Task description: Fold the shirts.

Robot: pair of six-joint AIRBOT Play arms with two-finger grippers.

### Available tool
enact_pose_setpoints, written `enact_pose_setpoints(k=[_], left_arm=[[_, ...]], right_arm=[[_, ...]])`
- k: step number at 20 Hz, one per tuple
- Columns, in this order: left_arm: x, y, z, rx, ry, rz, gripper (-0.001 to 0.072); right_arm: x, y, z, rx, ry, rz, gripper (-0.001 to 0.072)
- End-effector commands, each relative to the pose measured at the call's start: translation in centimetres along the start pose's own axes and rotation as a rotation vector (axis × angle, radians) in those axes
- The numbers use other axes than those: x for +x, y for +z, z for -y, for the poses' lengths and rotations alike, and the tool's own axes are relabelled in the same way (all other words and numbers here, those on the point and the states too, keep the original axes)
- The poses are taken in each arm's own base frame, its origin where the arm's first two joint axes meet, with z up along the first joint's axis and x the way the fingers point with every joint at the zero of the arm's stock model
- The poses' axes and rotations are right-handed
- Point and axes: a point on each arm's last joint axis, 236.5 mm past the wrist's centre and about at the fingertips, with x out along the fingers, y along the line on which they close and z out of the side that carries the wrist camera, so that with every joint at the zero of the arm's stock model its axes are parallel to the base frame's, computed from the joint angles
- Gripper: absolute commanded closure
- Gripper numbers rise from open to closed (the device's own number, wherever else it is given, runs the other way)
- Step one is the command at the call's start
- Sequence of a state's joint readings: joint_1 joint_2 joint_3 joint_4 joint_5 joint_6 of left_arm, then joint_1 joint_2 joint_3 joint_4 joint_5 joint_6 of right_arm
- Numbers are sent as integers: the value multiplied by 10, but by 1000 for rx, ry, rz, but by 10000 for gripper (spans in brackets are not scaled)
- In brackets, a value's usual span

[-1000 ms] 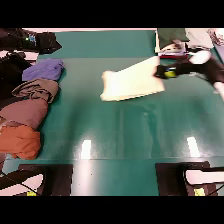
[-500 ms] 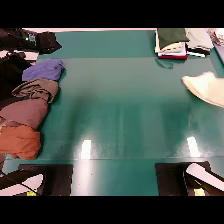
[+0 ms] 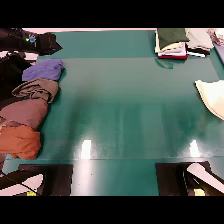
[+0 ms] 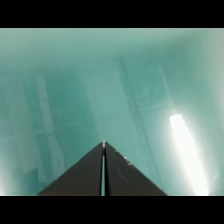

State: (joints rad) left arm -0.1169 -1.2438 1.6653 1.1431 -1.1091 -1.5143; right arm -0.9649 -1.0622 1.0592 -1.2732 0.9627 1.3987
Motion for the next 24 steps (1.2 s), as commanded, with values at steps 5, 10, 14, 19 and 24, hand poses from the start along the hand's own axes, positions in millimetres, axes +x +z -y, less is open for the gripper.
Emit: enact_pose_setpoints(k=[5, 10, 14, 19, 24], left_arm=[[0, -2, 1, 0, -7, -10, 681], [0, -1, 1, 0, -6, -6, 682], [0, 1, 1, 0, -6, 2, 682], [0, 1, 1, 0, -6, 2, 682], [0, 1, 1, 0, -6, 2, 682]], right_arm=[[-39, 22, -76, -95, 160, 0, 181], [-62, -61, -230, -363, 479, -180, 182], [-98, -133, -319, -611, 657, -232, 186], [-142, -195, -377, -784, 815, -235, 695], [-156, -216, -388, -833, 858, -249, 695]])
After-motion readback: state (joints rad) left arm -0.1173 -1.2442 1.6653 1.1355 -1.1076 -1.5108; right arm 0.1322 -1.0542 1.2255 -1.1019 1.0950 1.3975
